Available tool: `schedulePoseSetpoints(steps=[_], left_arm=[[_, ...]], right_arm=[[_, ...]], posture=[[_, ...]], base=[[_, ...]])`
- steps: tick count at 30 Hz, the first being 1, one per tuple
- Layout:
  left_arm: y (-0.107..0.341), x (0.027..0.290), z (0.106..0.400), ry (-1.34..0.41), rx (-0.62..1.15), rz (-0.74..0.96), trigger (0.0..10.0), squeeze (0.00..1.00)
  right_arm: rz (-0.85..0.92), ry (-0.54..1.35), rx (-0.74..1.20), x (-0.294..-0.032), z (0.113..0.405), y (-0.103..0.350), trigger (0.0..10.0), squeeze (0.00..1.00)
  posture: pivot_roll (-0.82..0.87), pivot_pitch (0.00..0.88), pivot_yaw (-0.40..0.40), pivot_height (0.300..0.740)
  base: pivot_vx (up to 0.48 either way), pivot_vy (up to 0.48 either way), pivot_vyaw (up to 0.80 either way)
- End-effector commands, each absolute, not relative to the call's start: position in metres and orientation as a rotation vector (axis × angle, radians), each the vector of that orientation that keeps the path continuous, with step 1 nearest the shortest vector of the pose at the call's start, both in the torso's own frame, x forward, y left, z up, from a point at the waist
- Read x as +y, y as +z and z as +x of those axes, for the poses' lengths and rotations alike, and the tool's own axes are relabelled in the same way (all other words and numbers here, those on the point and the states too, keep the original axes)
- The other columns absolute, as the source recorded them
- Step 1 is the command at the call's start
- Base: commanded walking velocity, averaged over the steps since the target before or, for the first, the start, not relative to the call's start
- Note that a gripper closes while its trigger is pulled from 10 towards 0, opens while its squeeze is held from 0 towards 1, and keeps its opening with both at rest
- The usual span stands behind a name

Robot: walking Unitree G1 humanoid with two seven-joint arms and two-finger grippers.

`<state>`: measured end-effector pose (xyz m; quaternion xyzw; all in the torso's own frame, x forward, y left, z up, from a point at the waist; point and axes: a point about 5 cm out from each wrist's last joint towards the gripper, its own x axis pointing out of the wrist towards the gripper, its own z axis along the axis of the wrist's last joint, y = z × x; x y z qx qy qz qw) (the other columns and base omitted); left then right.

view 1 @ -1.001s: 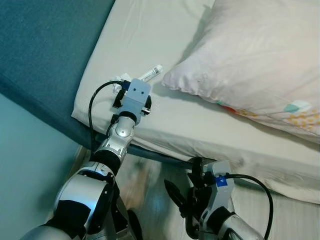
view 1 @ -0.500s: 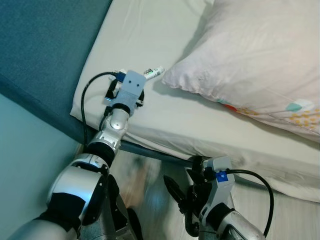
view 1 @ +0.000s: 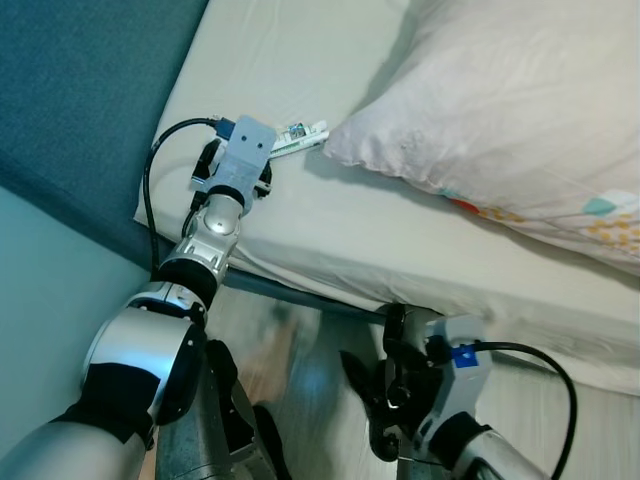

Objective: Clean up the room

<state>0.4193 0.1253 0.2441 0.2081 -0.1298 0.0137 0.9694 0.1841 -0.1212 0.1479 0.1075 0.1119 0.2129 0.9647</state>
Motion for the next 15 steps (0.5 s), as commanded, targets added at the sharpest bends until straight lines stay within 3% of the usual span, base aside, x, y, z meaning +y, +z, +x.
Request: schedulePoseSetpoints(steps=[1,8,9,12,13,15], left_arm=[[0.229,0.126,0.419,0.009,-0.198,0.448,10.0,0.0],[0.234,0.121,0.42,-0.001,-0.204,0.451,10.0,0.0],[0.236,0.121,0.42,0.0,-0.209,0.456,8.3,0.0],[0.236,0.121,0.42,0.001,-0.211,0.458,8.3,0.0],[0.238,0.122,0.42,0.003,-0.215,0.458,0.0,0.0],[0.239,0.122,0.42,0.005,-0.217,0.457,0.0,0.0]], right_arm=[[0.235,0.425,0.265,-0.122,0.176,0.145,10.0,0.0],[0.215,0.393,0.263,-0.129,0.171,0.153,10.0,0.0],[0.209,0.387,0.261,-0.132,0.171,0.155,10.0,0.0],[0.207,0.385,0.259,-0.133,0.171,0.156,10.0,0.0],[0.203,0.383,0.257,-0.133,0.171,0.156,10.0,0.0],[0.201,0.382,0.256,-0.134,0.172,0.157,10.0,0.0]], posture=[[-0.36,0.651,0.094,0.49],[-0.41,0.658,0.08,0.49],[-0.41,0.653,0.077,0.49],[-0.41,0.651,0.076,0.49],[-0.42,0.649,0.073,0.49],[-0.42,0.649,0.073,0.49]], base=[[0.0,0.0,0.0],[0.0,0.0,0.0],[0.0,0.0,0.0],[0.0,0.0,0.0],[0.0,0.0,0.0],[0.0,0.0,0.0]])
